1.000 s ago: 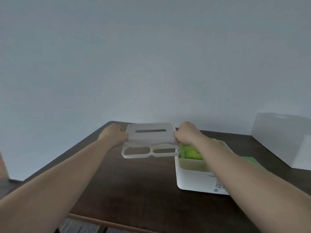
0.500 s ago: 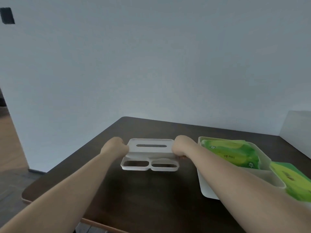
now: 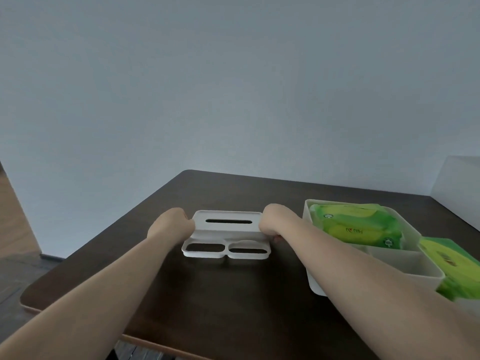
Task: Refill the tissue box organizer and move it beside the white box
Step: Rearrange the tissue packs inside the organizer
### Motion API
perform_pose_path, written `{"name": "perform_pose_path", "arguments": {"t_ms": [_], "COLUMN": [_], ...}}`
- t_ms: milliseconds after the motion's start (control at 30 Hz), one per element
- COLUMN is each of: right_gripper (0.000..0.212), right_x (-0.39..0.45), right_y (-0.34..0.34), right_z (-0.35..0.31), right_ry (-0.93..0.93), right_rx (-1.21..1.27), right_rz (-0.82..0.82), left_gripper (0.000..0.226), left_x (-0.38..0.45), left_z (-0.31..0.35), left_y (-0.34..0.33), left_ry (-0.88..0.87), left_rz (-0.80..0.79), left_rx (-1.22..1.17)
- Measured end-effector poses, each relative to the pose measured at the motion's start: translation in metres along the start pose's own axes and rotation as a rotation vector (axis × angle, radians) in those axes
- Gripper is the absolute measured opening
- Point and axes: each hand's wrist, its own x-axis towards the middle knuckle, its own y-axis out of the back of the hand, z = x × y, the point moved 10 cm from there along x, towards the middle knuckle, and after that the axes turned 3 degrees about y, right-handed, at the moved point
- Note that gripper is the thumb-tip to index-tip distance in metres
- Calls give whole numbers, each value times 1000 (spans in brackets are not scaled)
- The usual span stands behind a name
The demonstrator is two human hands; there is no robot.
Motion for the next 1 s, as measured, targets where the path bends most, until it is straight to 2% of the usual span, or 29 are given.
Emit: {"name": "perform_pose_path", "arguments": {"t_ms": [133, 300, 467, 567, 700, 767, 900, 1000], "right_gripper": [27, 27, 30, 30, 21, 11, 38, 54], "right_x": [-17, -40, -69, -84, -104, -113, -120, -118], "right_y": [21, 67, 105, 118, 127, 122, 88, 59], "right_z": [1, 22, 75, 112, 170, 202, 256, 277], "right_ry": [39, 109, 103, 68, -27, -114, -309, -344], "right_rx": [31, 177, 294, 313, 350, 365, 339, 284], "right_rz": [87, 306, 489, 558, 656, 652, 468, 313], "left_gripper": [20, 17, 15, 23, 37, 39, 28, 20], "left_x": [-9, -31, -71, -100, -135, -145, -151, -155], "left_z": [23, 76, 146, 193, 245, 261, 276, 284], "left_y": [18, 27, 16, 5, -8, -15, -33, -39], "left_ry": [-55, -157, -290, -418, -615, -669, -688, -694], "left_rz": [90, 60, -29, -81, -100, -98, -88, -67], "left_rx": [31, 3, -116, -184, -108, -39, 97, 114]}}
